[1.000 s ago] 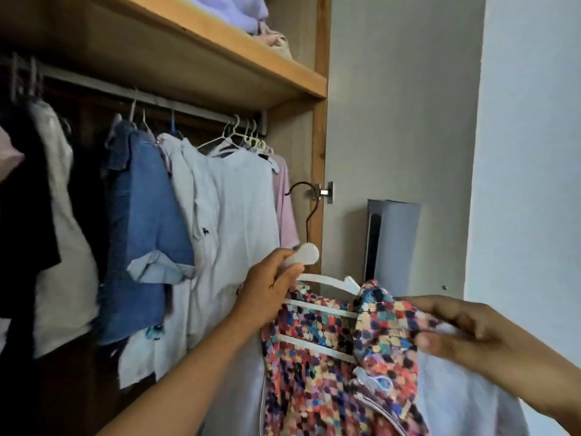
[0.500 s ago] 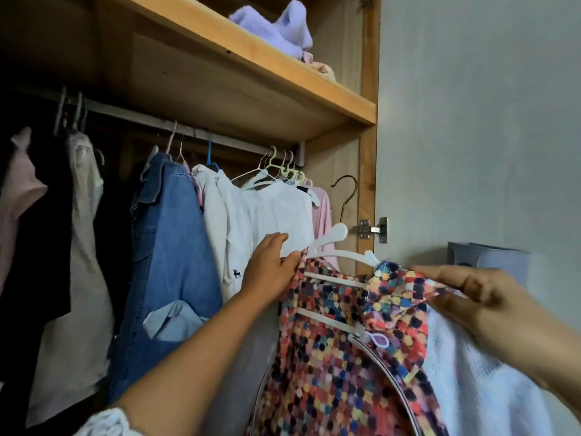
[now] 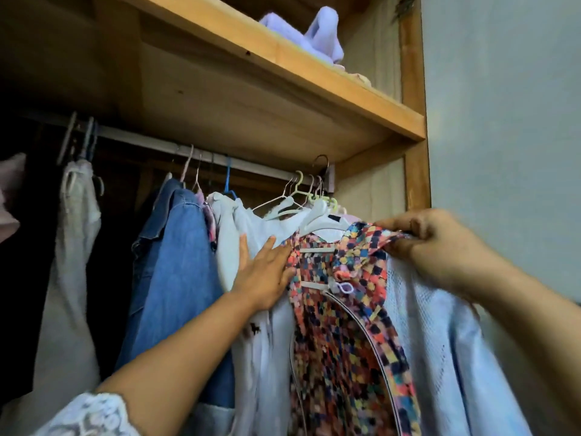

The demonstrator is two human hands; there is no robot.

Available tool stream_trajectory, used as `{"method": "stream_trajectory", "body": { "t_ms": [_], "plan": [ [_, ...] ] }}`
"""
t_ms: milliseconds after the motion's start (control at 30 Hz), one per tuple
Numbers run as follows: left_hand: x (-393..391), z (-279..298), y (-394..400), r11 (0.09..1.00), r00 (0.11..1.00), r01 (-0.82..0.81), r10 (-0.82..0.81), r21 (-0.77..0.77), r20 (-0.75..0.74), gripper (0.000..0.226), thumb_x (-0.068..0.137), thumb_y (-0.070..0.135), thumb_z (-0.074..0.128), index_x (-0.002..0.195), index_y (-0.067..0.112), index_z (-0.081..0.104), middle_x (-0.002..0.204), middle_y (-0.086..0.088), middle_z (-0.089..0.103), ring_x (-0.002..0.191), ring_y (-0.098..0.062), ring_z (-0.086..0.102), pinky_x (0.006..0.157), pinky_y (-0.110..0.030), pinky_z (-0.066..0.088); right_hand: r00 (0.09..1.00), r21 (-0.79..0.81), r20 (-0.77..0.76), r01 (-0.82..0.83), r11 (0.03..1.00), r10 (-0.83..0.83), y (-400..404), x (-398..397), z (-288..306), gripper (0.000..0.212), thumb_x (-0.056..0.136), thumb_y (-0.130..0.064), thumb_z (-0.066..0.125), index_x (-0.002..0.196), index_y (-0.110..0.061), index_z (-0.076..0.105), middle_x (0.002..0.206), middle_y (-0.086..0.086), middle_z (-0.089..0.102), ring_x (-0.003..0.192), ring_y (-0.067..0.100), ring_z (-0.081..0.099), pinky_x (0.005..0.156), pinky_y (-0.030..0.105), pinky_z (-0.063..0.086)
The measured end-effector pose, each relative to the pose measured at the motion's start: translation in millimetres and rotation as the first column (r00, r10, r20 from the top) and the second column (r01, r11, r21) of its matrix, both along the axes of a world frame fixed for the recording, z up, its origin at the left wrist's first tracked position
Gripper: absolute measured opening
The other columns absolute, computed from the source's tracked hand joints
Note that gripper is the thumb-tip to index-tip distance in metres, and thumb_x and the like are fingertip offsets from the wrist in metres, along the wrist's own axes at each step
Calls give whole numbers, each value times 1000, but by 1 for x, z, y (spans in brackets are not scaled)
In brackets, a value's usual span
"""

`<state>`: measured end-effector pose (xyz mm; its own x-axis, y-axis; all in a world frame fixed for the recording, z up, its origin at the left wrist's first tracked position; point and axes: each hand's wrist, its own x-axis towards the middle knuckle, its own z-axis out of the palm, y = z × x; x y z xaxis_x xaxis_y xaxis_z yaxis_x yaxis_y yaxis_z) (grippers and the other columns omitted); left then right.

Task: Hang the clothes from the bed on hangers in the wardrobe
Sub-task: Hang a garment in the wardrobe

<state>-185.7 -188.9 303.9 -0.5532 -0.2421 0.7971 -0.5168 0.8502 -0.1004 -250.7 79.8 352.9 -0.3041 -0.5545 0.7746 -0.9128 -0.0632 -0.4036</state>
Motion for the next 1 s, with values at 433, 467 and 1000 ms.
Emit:
{"method": "stream_trajectory", "body": {
  "t_ms": [433, 467, 1000],
  "plan": [
    [52, -1, -42, 967, 911, 57, -152, -249, -382, 43, 93, 35, 34, 121, 13, 59, 111, -5, 65, 113, -15, 47, 113, -33, 12, 997, -99, -72, -27, 995, 20, -160, -39, 58, 23, 82, -5, 55, 81, -18, 74, 56, -3, 59, 49, 12, 44, 52, 22, 34],
    [55, 3, -44, 964, 909, 66, -165, -259, -384, 43, 92, 36, 36, 120, 13, 59, 112, -5, 64, 115, -15, 45, 112, -32, 14, 996, -100, -82, -28, 995, 20, -171, -41, 62, 21, 82, -4, 56, 83, -15, 74, 61, 3, 62, 50, 14, 43, 52, 23, 34],
    [42, 55, -58, 972, 885, 52, -150, -227, -440, 42, 82, 53, 43, 109, 26, 61, 104, 11, 65, 97, -4, 46, 92, -20, 27, 993, -91, -112, -35, 995, 25, -276, -76, 108, 12, 80, 0, 55, 83, 6, 66, 86, 27, 67, 61, 28, 56, 50, 30, 41]
  ]
}}
